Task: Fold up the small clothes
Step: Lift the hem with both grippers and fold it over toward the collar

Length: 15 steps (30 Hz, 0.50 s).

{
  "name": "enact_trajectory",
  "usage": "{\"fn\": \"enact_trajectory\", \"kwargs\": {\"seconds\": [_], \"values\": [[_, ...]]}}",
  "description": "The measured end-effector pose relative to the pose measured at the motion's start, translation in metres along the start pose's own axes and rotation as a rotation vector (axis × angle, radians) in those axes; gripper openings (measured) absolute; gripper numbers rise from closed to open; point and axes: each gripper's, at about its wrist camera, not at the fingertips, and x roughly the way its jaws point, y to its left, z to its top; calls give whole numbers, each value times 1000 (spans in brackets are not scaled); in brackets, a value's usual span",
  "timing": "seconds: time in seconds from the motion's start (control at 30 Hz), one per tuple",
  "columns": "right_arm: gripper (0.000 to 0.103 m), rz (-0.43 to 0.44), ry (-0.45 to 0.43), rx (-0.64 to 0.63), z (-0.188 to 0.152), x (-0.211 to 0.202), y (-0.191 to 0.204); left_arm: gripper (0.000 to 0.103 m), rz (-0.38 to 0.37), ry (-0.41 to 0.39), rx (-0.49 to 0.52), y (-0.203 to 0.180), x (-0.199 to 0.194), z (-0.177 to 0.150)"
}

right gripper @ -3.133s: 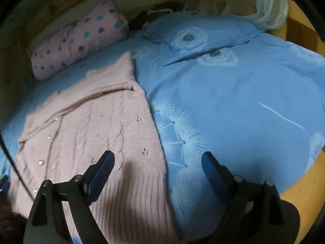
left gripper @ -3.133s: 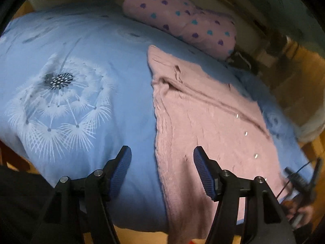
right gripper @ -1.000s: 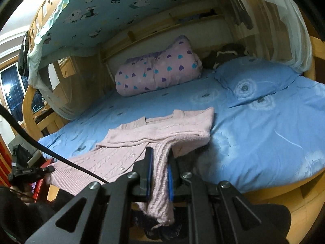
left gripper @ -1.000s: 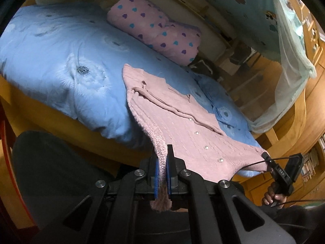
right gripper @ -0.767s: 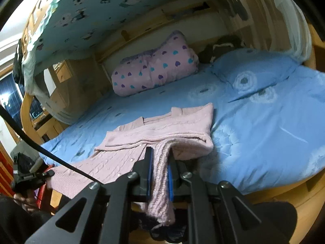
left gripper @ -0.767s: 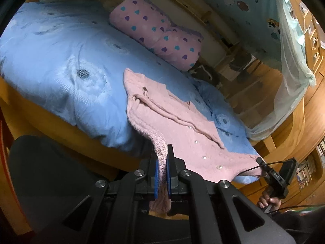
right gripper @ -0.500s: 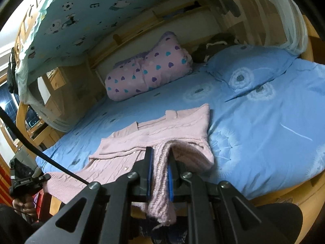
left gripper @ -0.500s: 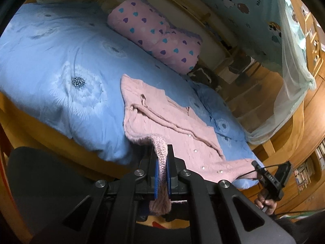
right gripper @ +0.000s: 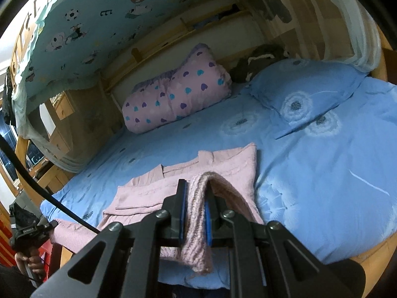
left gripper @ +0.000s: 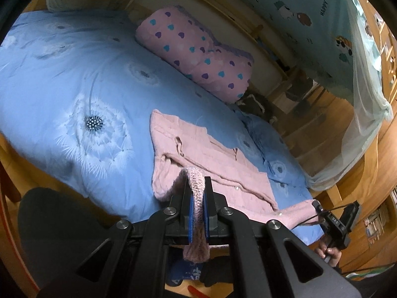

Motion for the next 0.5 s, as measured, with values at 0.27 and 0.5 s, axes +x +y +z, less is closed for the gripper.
{"fn": "enact_trajectory", "kwargs": {"seconds": [0.27, 0.5], "values": [[12, -7, 11, -5, 10, 15, -6, 0, -1, -24, -49, 10, 16, 18], [12, 19, 3, 35, 22, 38, -12, 0, -7, -31, -62, 8, 33, 33]]}}
